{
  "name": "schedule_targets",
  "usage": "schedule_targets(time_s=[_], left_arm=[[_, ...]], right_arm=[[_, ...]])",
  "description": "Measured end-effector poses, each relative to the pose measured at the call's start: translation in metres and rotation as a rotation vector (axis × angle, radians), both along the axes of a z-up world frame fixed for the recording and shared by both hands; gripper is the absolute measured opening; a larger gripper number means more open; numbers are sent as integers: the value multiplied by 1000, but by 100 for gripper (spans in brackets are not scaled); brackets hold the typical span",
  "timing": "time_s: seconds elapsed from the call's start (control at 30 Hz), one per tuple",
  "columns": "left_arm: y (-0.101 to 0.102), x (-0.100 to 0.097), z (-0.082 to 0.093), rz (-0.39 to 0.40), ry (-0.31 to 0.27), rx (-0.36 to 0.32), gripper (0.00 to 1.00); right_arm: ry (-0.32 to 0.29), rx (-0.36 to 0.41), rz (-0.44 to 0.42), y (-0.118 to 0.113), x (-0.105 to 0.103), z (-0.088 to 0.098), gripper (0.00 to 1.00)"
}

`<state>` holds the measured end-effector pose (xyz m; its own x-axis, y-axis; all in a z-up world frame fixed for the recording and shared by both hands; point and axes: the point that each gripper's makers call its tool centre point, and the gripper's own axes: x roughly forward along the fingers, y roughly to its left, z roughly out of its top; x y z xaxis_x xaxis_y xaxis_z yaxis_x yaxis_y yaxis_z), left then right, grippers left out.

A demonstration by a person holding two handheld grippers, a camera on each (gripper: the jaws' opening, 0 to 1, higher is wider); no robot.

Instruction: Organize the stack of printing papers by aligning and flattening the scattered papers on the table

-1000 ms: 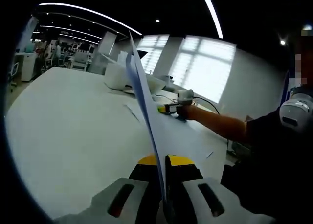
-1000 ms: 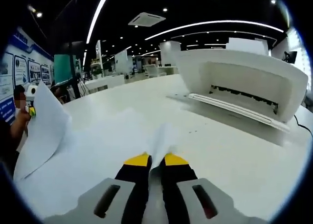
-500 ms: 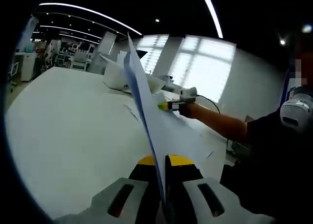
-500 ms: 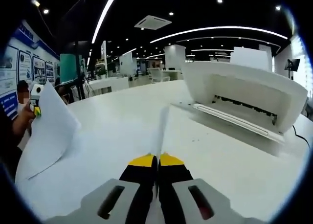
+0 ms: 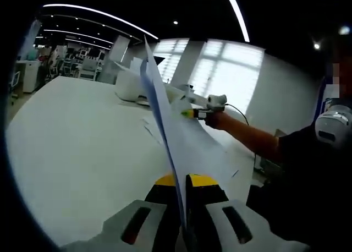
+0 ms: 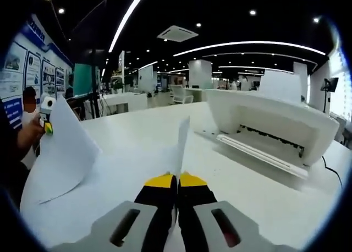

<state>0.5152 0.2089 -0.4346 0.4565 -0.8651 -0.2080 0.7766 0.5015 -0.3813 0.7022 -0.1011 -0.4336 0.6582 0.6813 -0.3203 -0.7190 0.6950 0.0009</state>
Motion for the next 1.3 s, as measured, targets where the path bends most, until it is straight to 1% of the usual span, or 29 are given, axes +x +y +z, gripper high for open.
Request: schedule_targets(time_s=[0.2,0.3,0.43,0.63,0.83,1.03,1.3], left_arm=[[-1,0,1,0,-5,0,7],[-1,1,2,-1,-6,2,7],[-1,2,2,-3,-9,4,7],[-4,2,5,-6,-14,2,7],[-6,3,6,-9,-18,2,7],[-8,4,8,-6,-23,-4,7],[-6,6,6,4,-17,-11,7]], right_arm=[[-43,6,17,2,-11,20,0],[-59,13,24,1,-10,31,0],[-91,17,32,2,-19,45,0],[-118,38,43,-7,-22,60,0],[-160,49,50,-12,-28,78,0],[-209,64,59,-17,-34,100,0],[-264,70,82,-15,-50,124,0]])
